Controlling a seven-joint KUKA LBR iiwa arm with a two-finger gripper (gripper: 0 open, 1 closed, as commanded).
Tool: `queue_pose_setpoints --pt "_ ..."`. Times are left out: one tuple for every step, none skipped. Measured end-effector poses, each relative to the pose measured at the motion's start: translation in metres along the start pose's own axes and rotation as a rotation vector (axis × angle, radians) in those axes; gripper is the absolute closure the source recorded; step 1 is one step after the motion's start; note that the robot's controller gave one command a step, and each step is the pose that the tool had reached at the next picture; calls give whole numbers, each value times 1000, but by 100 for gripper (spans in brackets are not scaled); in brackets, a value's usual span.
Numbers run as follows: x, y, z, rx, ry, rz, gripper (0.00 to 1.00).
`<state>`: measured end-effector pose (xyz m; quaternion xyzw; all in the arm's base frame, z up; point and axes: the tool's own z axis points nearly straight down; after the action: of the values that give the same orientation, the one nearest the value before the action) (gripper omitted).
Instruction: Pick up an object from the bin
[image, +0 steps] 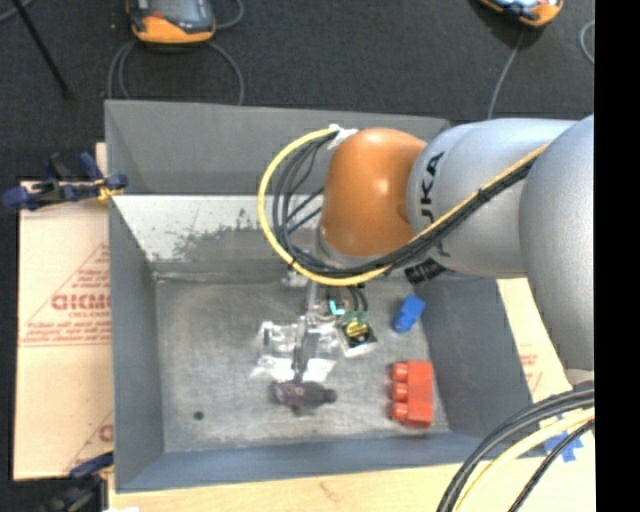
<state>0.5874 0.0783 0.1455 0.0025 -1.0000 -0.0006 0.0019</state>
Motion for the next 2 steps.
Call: queue_pose_setpoints --pt "18 -22 74 -3 -20 47 0" --pt "14 -22 68 -4 -31 49 100"
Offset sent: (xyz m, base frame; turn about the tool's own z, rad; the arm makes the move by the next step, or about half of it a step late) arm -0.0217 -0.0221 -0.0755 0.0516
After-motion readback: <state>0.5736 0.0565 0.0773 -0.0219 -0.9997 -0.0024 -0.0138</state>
